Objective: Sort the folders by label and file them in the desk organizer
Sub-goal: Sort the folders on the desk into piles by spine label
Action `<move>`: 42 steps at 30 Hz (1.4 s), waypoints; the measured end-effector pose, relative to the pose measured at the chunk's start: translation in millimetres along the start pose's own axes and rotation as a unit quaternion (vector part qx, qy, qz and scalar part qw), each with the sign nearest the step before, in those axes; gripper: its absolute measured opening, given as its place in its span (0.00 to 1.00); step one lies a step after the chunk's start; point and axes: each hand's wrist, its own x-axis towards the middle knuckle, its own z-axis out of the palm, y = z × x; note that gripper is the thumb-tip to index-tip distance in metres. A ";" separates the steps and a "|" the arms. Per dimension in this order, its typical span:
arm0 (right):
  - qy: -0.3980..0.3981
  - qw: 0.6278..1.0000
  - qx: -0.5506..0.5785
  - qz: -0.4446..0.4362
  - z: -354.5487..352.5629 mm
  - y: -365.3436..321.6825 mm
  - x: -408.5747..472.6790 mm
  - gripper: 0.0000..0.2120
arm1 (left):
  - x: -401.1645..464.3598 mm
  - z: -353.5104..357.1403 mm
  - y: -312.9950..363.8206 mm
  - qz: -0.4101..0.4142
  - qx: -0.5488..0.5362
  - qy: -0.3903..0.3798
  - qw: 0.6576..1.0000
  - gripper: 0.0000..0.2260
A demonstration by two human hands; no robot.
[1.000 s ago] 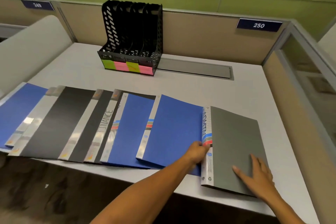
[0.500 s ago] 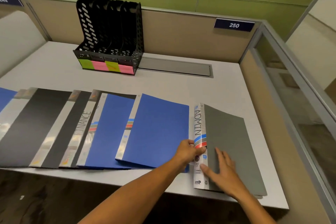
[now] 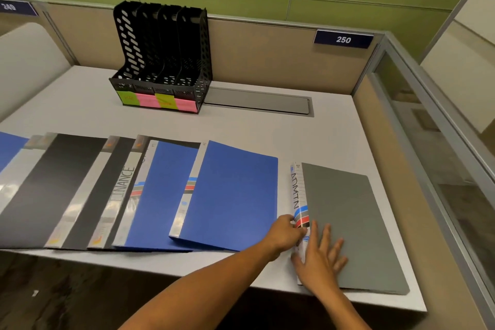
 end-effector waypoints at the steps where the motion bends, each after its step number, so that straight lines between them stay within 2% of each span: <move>1: -0.001 1.000 -0.001 0.001 1.1 1.2 1.8 0.45 | -1.9 -2.7 1.7 0.010 0.003 -0.006 1.000 0.22; 5: -0.017 1.000 0.001 0.011 2.3 0.2 6.1 0.43 | -15.6 -29.3 3.3 0.077 0.029 0.004 0.997 0.20; 7: -0.011 1.000 0.004 0.021 0.1 -4.1 5.2 0.45 | -25.7 -51.6 -2.0 0.128 0.048 0.077 0.988 0.16; 9: 0.005 1.000 0.006 0.019 -1.0 -11.1 4.2 0.46 | -39.6 -79.6 -9.8 0.176 0.018 0.162 0.971 0.12; 11: 0.021 1.000 -0.001 -0.006 -1.1 -21.0 2.5 0.48 | -55.7 -109.2 -18.5 0.211 -0.036 0.219 0.952 0.11; 13: 0.029 0.999 0.000 -0.045 0.2 -37.5 0.6 0.49 | -71.7 -139.6 -29.3 0.233 -0.043 0.265 0.935 0.10; 20: 0.033 0.980 0.083 -0.176 13.1 -121.1 -16.7 0.45 | -109.5 -241.8 -73.3 0.208 0.016 0.392 0.896 0.11; 25: -0.001 0.959 0.119 -0.259 28.3 -187.4 -34.3 0.43 | -122.8 -298.6 -102.7 0.167 0.011 0.467 0.868 0.16; 29: -0.048 0.947 0.122 -0.294 45.5 -239.8 -53.4 0.41 | -124.8 -328.8 -119.8 0.106 0.009 0.445 0.889 0.18; 32: -0.060 0.946 0.089 -0.307 60.6 -276.8 -68.1 0.39 | -122.4 -339.7 -130.2 0.075 0.017 0.383 0.921 0.20; 36: -0.027 0.970 0.092 -0.225 73.9 -311.6 -78.4 0.40 | -121.5 -341.4 -133.5 0.074 0.032 0.286 0.955 0.18; 38: -0.005 0.977 0.091 -0.192 76.2 -317.3 -77.3 0.43 | -120.6 -341.5 -134.2 0.088 0.037 0.266 0.959 0.21; 42: -0.008 0.977 0.111 -0.179 74.0 -305.8 -66.9 0.49 | -121.6 -338.4 -136.5 0.098 0.030 0.230 0.968 0.23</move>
